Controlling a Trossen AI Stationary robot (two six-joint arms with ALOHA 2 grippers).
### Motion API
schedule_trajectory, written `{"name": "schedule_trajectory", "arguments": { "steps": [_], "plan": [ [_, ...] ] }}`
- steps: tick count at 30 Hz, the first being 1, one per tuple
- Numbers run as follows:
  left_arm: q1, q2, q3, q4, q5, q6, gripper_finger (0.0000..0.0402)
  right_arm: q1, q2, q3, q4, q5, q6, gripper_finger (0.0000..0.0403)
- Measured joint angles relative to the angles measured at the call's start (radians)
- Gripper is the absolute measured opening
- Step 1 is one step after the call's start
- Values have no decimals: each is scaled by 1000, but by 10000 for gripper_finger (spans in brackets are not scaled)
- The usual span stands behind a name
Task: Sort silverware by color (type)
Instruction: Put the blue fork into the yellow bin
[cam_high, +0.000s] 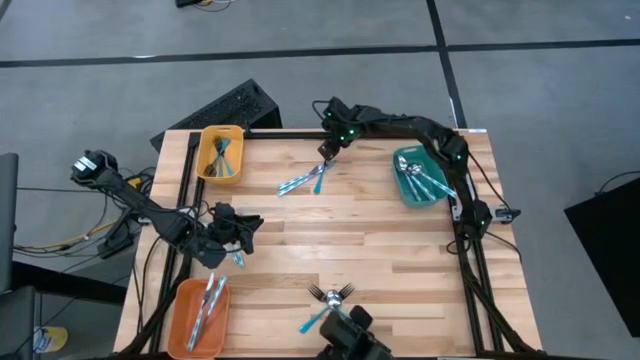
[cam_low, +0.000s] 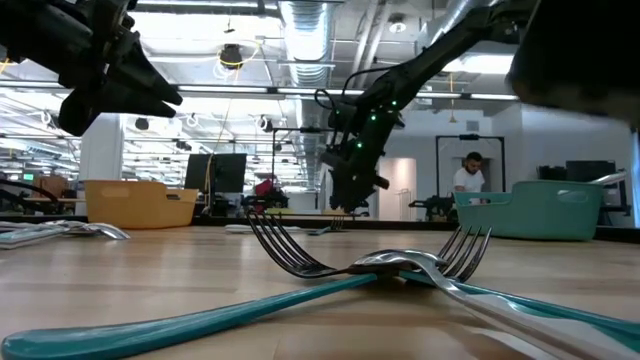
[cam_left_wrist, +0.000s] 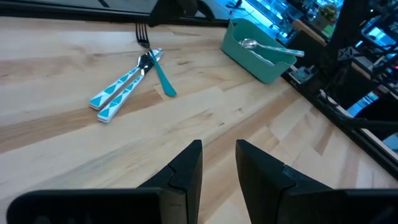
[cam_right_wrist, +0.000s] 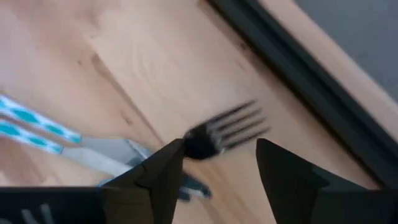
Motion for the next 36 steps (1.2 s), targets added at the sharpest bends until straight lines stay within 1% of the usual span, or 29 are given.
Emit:
{"name": "schedule_trajectory", "arguments": {
  "steps": [5, 10, 14, 16, 22, 33, 34, 36],
  "plan": [
    [0, 0, 0, -2, 1, 1, 84, -26, 46, 45, -14, -22, -1, 232],
    [0, 0, 0, -3, 1, 2, 84, -49, 87, 80, -50, -36, -3, 222],
    [0, 0, 0, -3, 0, 3, 84, -56, 104, 89, -47, -95, -22, 211],
    [0, 0, 0, -4, 0, 3, 84, -54, 102, 91, -39, -106, -44, 202],
    [0, 0, 0, -3, 0, 2, 84, -43, 102, 90, -32, -152, -76, 151],
    [0, 0, 0, 9, -1, 1, 84, -48, 102, 90, -29, -154, -127, 20],
    [0, 0, 0, 9, -1, 1, 84, -48, 102, 90, -28, -155, -127, 12],
    [0, 0, 0, 10, -1, 1, 84, -47, 102, 90, -26, -154, -141, 9]
  ]
}}
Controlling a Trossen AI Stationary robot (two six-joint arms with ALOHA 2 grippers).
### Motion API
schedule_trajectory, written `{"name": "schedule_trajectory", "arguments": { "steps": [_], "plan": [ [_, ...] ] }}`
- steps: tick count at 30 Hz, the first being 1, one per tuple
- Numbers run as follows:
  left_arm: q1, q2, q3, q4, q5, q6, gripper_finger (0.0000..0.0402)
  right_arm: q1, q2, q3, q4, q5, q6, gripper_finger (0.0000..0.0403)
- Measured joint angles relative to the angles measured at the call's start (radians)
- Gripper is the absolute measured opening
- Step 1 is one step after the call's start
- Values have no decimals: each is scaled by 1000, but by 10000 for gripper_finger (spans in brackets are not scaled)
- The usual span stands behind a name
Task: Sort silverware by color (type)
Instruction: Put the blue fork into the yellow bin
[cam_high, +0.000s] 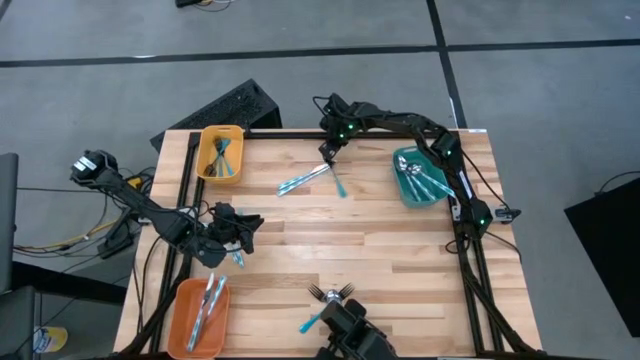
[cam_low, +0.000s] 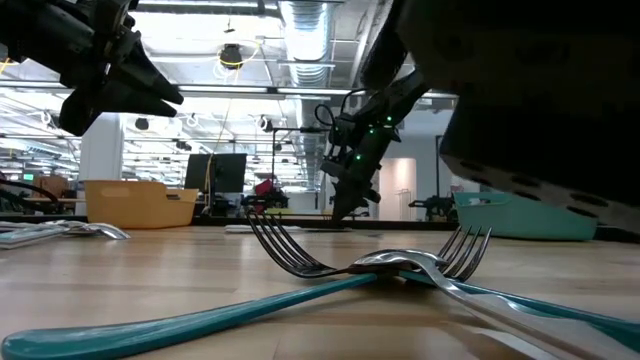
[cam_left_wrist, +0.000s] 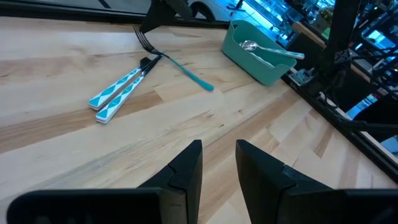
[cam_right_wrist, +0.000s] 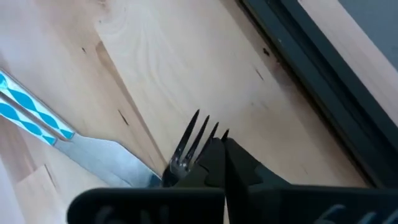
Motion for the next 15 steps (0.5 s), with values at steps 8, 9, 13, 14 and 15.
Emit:
{"name": "schedule_trajectory", "arguments": {
  "steps": [8, 9, 13, 14, 15],
  "plan": [
    [0, 0, 0, 1, 3, -5, 84, 0, -2, 0, -77, 1, -46, 6],
    [0, 0, 0, 1, 4, -5, 84, 0, -4, 0, -109, 2, -60, 6],
    [0, 0, 0, 1, 22, -4, 84, 6, -8, 0, -250, 9, -118, 6],
    [0, 0, 0, 1, 27, -1, 84, 9, -8, 0, -289, 10, -129, 6],
    [0, 0, 0, 1, 29, 0, 84, 12, -8, 0, -323, 12, -141, 6]
  ]
}}
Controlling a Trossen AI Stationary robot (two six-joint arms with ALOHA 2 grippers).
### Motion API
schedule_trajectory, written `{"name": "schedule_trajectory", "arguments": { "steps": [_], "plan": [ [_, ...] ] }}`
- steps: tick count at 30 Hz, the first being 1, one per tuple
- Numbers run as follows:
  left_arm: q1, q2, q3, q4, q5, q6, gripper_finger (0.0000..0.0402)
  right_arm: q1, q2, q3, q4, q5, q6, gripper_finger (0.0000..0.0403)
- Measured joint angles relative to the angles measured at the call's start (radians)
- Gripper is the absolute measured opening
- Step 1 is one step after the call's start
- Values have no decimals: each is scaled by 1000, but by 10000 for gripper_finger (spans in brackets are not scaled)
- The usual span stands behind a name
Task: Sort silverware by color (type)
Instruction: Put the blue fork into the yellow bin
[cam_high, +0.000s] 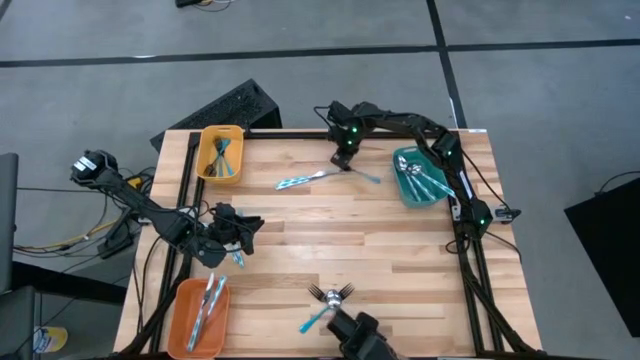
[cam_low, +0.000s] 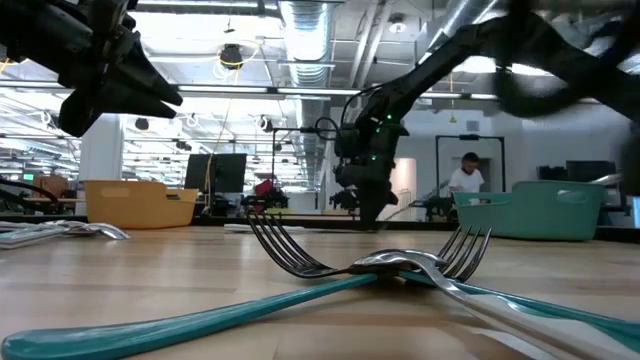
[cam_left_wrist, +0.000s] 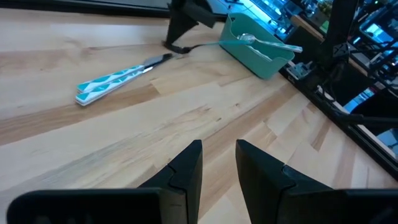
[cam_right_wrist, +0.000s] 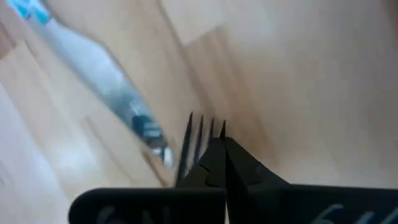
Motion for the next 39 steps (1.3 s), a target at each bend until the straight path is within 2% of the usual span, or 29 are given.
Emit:
{"name": "schedule_trajectory", "arguments": {
  "steps": [4, 14, 19, 22, 28, 39],
  "plan": [
    [0, 0, 0, -8, 0, 3, 84, 14, 0, 0, -76, 31, -16, 24],
    [-1, 0, 0, -32, 22, 6, 84, 46, -65, -1, -57, 95, -23, 121],
    [-7, 0, 0, -41, 30, 1, 84, 53, -105, -14, -199, 180, 19, 156],
    [-26, 0, 0, -41, 22, 1, 84, 70, -114, -91, -193, 217, 46, 157],
    [-53, 0, 0, -47, -45, 3, 84, 114, -125, -210, -37, 216, 66, 147],
    [-53, 0, 0, -63, -19, -5, 84, 123, -157, -235, -66, 250, 82, 131]
  ]
}}
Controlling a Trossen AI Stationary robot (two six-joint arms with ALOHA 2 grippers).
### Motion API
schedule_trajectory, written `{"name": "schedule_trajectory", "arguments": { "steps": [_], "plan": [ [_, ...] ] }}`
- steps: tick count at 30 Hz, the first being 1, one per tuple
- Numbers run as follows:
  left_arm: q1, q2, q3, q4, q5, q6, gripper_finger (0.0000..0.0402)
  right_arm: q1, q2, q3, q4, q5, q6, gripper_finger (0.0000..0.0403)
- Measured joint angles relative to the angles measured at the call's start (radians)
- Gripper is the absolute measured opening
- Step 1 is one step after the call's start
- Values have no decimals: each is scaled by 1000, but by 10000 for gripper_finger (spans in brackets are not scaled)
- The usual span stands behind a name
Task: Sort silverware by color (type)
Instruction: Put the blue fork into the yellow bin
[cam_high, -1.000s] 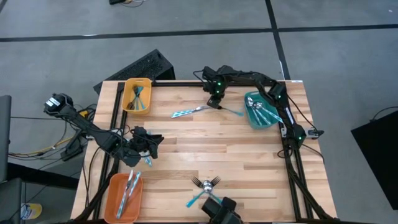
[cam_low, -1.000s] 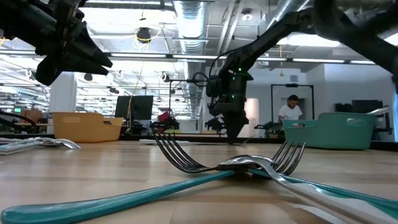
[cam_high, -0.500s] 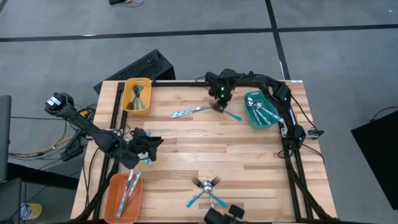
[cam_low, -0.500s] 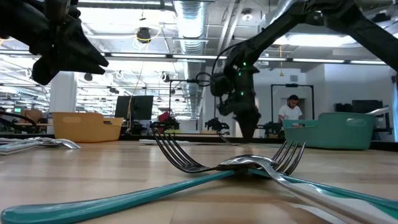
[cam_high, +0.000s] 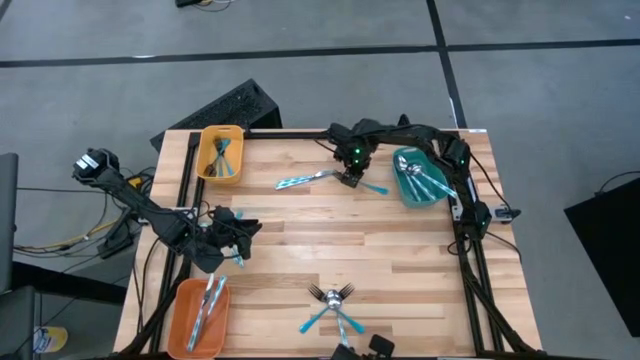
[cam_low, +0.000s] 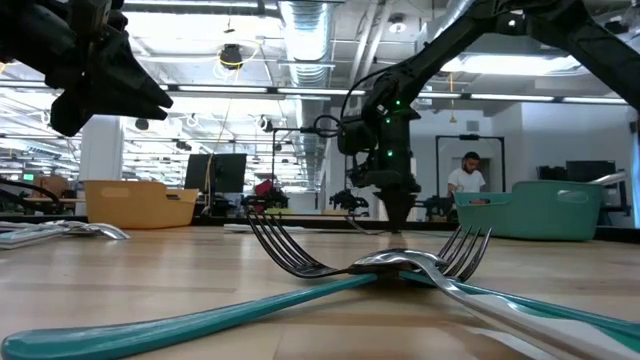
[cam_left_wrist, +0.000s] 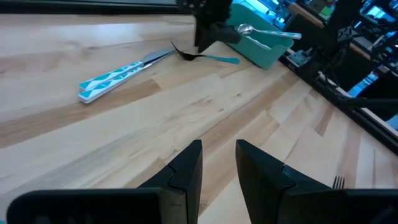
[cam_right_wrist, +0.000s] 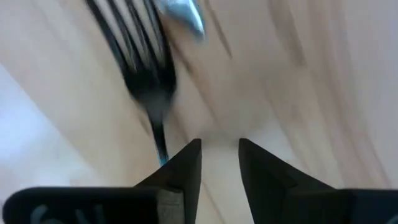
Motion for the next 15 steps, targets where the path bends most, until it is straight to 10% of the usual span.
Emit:
{"name": "schedule_trajectory", "arguments": {
  "steps": [15],
  "plan": [
    [0, 100, 0, 4, -44, -106, 84, 86, -139, -193, 195, 6, 3, 127]
  ]
}}
